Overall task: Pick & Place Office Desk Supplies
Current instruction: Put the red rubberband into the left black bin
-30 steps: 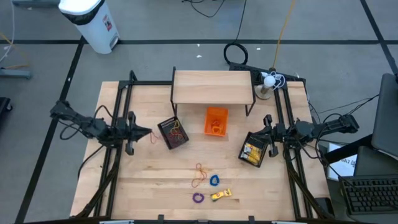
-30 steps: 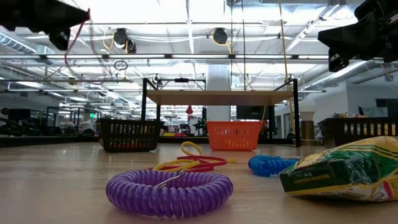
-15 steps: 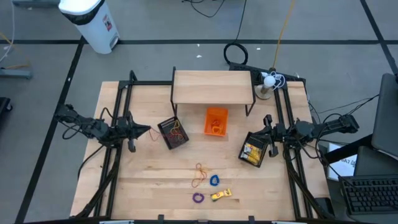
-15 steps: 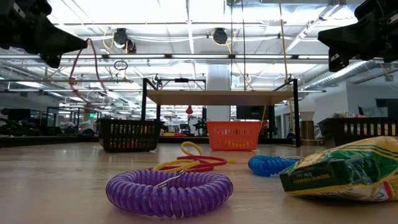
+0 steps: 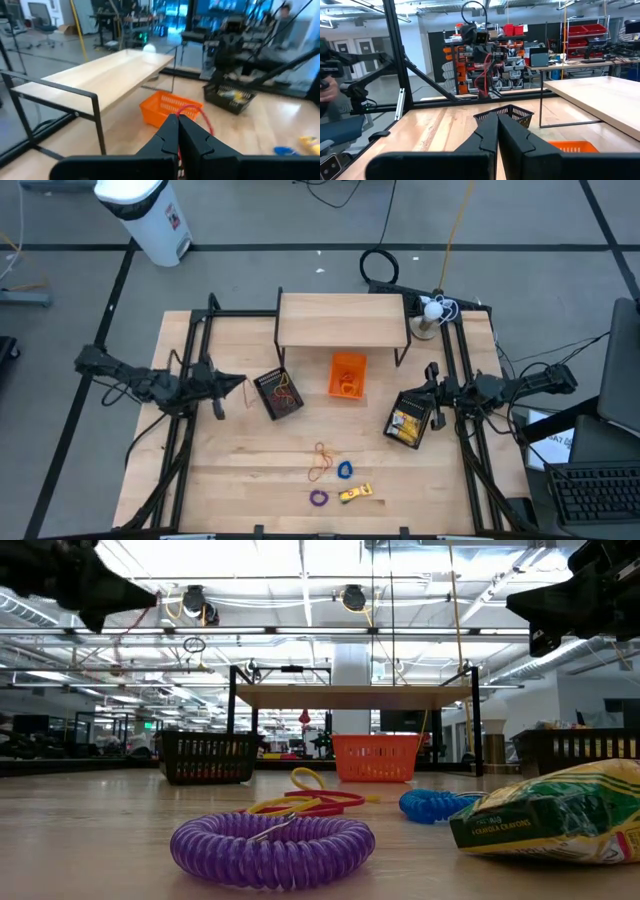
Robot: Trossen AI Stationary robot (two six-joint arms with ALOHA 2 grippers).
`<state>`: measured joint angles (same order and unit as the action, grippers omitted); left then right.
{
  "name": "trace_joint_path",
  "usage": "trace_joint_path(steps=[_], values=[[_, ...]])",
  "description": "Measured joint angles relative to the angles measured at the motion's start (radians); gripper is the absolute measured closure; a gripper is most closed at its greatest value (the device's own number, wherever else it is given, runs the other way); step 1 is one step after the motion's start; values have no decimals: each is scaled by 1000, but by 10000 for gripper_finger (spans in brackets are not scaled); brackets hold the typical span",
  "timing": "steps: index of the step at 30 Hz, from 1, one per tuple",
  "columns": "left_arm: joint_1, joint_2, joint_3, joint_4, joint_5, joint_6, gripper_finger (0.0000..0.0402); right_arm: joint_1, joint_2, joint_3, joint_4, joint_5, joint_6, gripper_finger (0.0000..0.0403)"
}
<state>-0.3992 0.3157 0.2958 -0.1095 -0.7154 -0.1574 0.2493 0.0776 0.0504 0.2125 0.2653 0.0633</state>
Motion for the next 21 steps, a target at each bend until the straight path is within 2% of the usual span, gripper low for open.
trace_joint_path(steps=[6, 11, 16, 21], values=[[114, 283, 137, 2, 93, 9, 402, 0, 0, 0, 2, 0, -2, 399], [213, 476, 179, -8, 182, 22, 402, 0, 0, 0, 0, -4, 3, 399], [298, 622, 181, 7, 274, 4, 402, 0, 0, 0, -1, -4, 2, 399], [357, 713, 181, 10, 345, -3, 402, 0, 0, 0, -5, -5, 1, 399]])
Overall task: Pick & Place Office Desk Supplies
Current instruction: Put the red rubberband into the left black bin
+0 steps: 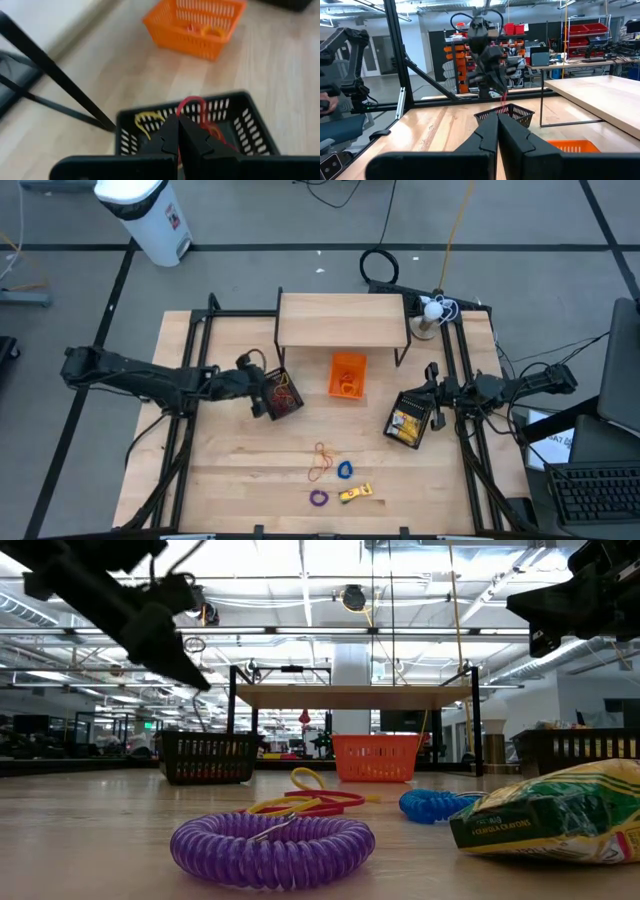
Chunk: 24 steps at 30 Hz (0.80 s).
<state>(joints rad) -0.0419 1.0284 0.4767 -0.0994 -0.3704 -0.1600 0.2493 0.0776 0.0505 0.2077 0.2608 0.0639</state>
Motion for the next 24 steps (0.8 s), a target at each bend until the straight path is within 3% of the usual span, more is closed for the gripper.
trace_joint_path(steps=[4, 14, 18, 24], values=[[30, 73, 0, 0, 61, 0, 401, 0, 0, 0, 0, 0, 0, 399], [44, 189, 0, 6, 84, -26, 389, 0, 0, 0, 0, 0, 2, 399], [44, 187, 0, 8, 91, -22, 347, 0, 0, 0, 0, 0, 2, 399], [44, 123, 0, -2, 111, -7, 241, 0, 0, 0, 0, 0, 3, 399]])
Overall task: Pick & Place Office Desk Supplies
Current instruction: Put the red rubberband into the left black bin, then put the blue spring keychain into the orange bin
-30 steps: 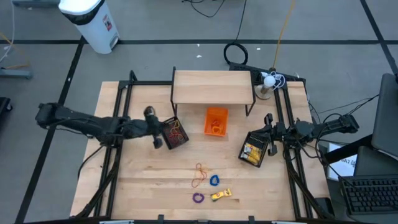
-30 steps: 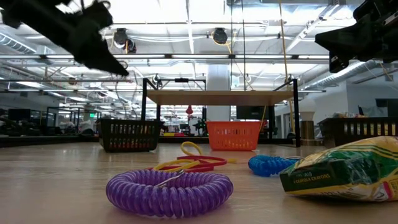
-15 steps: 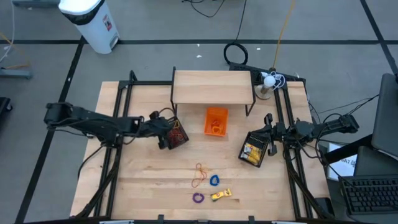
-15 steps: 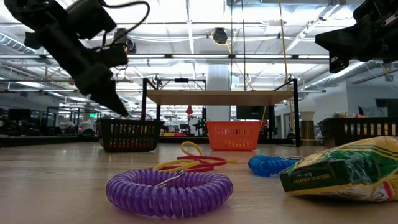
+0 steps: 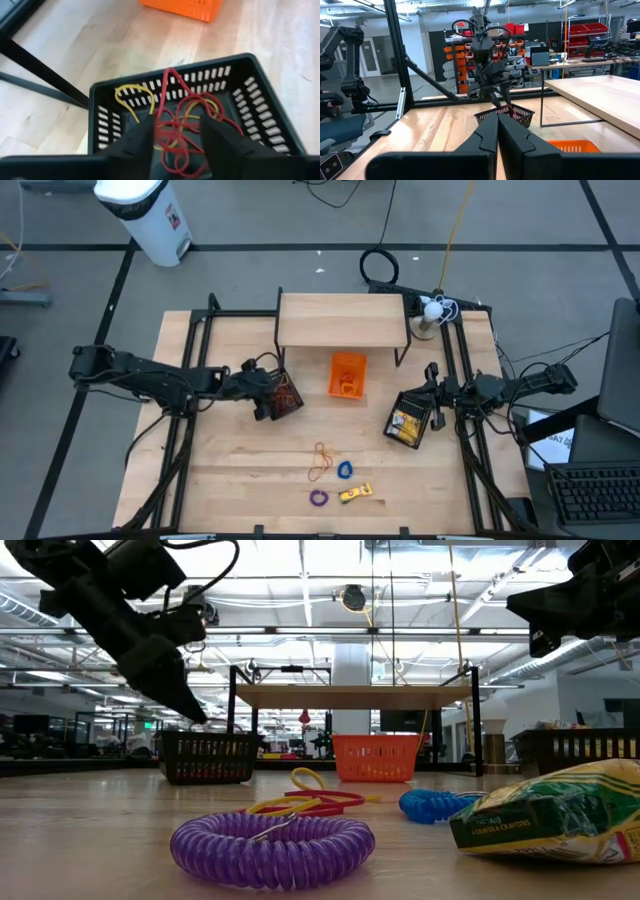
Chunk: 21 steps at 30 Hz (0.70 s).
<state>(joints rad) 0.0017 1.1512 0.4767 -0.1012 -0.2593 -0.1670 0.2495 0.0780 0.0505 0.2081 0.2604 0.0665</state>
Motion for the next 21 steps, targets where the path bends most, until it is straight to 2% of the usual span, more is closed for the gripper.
trace_joint_path(steps=[6, 12, 14, 16, 18, 21], values=[[0, -161, 0, -73, 27, -27, 154, 0, 0, 0, 0, 0, 0, 399], [-5, -364, 0, -123, 32, 18, 123, 0, 0, 0, 4, 0, 0, 399], [-21, -454, 0, -121, 32, 63, 132, 0, 0, 0, 4, 0, 0, 399], [-33, -548, 0, -118, 34, 120, 158, 0, 0, 0, 4, 0, 0, 399], [-41, -636, -6, -116, 50, 150, 202, 0, 0, 0, 4, 0, 0, 399], [-41, -754, -19, -123, 74, 155, 289, 0, 0, 0, 2, 0, -4, 399]])
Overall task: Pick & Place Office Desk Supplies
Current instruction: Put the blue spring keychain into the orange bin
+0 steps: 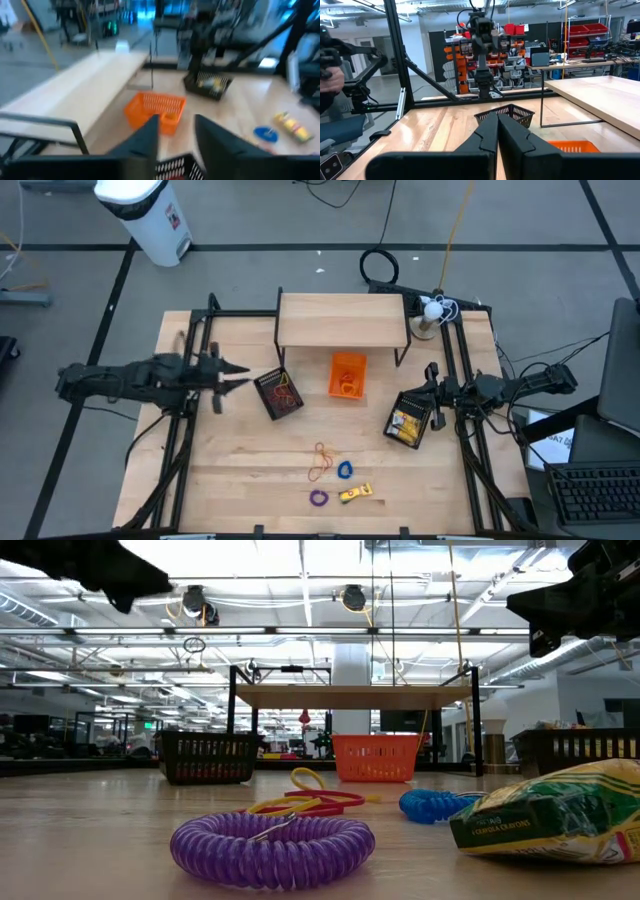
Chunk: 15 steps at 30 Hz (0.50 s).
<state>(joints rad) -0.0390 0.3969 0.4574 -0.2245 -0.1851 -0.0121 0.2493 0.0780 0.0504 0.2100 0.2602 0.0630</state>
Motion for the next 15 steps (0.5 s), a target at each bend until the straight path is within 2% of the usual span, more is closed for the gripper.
trace_joint_path(steps=[2, 4, 10, 15], values=[[1, -71, -11, -1, 20, 4, 355, 0, 0, 0, -1, 0, -2, 399], [1, -137, -30, -3, 27, 1, 387, 0, 0, 0, -1, 0, 0, 399], [1, -300, -105, -43, 13, -2, 398, 0, 0, 0, -5, -1, 7, 399], [1, -385, -176, -65, 2, -9, 399, 0, 0, 0, -5, -1, 5, 399]])
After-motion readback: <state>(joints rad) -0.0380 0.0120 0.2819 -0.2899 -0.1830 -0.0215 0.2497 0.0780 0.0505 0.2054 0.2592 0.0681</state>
